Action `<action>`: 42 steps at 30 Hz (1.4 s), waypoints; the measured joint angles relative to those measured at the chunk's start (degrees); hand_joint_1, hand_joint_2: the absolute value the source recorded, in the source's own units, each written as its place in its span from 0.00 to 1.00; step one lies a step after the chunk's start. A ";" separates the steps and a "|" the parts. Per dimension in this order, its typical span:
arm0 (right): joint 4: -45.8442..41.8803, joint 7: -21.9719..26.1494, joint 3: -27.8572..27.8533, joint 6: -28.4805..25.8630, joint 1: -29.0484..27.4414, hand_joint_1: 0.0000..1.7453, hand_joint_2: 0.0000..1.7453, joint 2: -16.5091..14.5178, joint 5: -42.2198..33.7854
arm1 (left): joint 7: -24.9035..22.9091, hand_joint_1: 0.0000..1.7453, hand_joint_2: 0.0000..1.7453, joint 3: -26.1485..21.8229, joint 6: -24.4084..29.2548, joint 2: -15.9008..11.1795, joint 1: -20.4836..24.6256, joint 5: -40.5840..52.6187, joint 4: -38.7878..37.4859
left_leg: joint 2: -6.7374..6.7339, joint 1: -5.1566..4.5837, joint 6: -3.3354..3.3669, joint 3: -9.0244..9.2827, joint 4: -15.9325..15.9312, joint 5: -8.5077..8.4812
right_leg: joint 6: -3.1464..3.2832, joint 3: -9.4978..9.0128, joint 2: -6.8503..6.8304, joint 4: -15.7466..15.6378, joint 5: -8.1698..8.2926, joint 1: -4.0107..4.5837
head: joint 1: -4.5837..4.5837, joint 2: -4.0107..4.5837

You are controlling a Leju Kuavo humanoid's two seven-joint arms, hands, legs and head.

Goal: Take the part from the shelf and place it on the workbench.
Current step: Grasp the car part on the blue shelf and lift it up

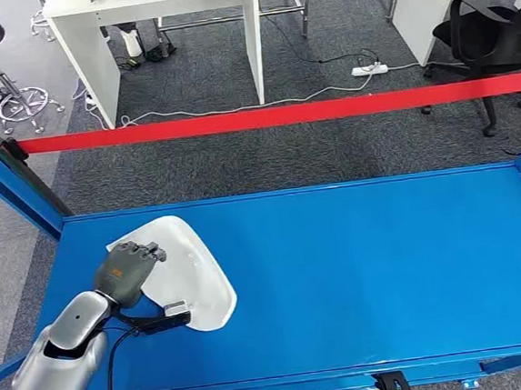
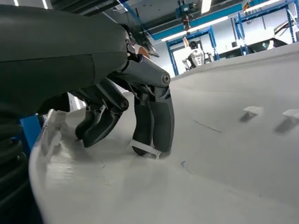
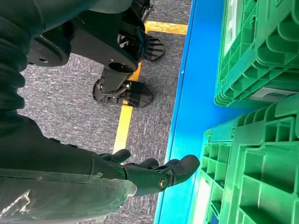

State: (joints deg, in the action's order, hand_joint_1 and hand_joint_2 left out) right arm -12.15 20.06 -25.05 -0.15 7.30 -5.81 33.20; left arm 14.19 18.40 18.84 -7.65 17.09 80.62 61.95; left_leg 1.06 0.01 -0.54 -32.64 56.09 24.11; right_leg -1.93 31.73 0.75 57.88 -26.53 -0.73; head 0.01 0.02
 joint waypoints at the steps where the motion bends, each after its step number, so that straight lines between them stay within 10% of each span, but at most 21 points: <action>1: 0.00 0.01 0.00 0.00 0.00 0.00 1.00 -0.01 0.00 | 0.01 1.00 1.00 0.04 0.00 0.00 -0.02 -0.03 -0.04 | 0.00 0.00 0.00 0.00 0.00 0.00 | 0.00 0.00 0.00 0.00 0.00 0.00 | 0.02 0.00; 20: -0.02 0.51 -0.82 -0.42 -0.10 0.00 1.00 -0.02 -0.17 | -0.77 1.00 1.00 0.56 3.81 1.00 -1.86 -0.28 1.99 | 0.00 0.00 0.00 -0.03 0.01 0.00 | 0.00 0.03 0.00 0.00 0.00 0.00 | 0.01 0.00; 42: -0.03 6.18 -6.21 -4.72 -1.77 0.00 1.00 -1.97 -3.31 | 1.26 1.00 1.00 2.05 13.94 8.29 -21.21 -8.00 38.85 | -0.01 -0.40 1.02 -0.46 0.90 0.60 | -0.82 -0.06 0.02 -0.24 -0.02 -0.41 | 0.02 0.00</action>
State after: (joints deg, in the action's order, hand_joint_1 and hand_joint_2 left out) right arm -12.18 26.24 -31.26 -4.87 5.53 -7.79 29.89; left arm 15.45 20.45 32.78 0.64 -4.11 72.62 100.81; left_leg 1.05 -0.39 0.48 -33.10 56.99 24.71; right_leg -2.74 31.67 0.77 57.64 -26.55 -1.15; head 0.03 0.02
